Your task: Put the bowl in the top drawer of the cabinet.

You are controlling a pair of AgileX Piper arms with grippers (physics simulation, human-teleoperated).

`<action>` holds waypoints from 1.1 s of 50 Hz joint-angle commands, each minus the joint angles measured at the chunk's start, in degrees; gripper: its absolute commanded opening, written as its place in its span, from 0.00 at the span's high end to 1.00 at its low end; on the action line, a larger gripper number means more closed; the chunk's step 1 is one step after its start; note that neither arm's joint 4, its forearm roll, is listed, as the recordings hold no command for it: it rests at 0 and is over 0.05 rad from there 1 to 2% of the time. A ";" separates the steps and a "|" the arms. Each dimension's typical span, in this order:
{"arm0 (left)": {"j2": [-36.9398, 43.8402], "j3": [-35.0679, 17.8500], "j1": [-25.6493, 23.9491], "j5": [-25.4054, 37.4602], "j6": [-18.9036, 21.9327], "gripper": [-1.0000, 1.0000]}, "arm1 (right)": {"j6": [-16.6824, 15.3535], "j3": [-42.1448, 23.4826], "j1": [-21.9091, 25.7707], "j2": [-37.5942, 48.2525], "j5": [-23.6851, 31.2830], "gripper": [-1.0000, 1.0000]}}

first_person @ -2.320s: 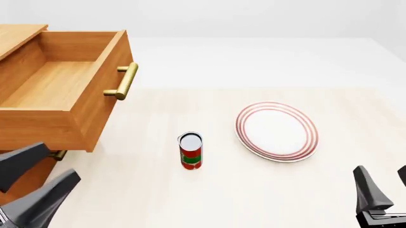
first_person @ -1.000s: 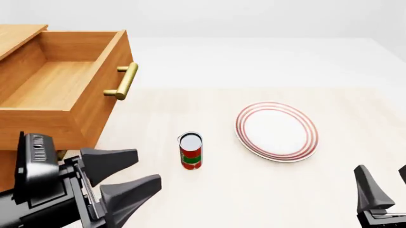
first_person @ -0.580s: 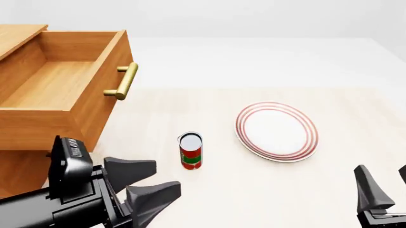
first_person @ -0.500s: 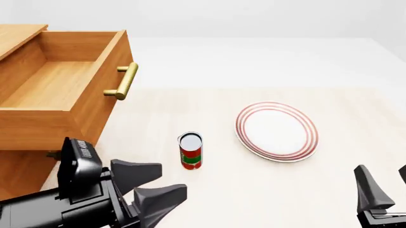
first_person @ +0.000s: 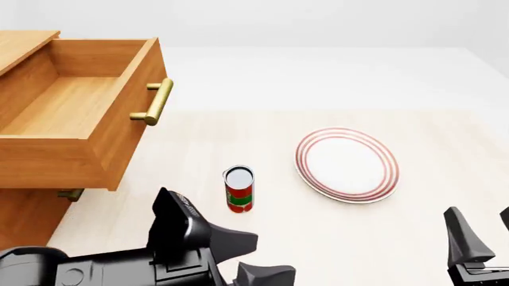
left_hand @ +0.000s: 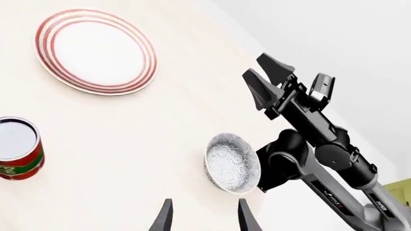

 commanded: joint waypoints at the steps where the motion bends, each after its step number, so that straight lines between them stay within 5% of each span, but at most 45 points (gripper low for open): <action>1: 3.76 -0.74 -1.90 -1.69 -1.60 0.00 | -0.01 0.00 0.01 0.00 0.00 0.00; 35: 11.82 -3.15 -5.57 -4.41 -5.02 0.00 | -0.01 0.00 0.01 0.00 0.00 0.00; 55: 15.74 -2.25 -5.62 -9.35 -10.84 0.00 | 0.01 0.00 0.00 0.00 0.00 0.00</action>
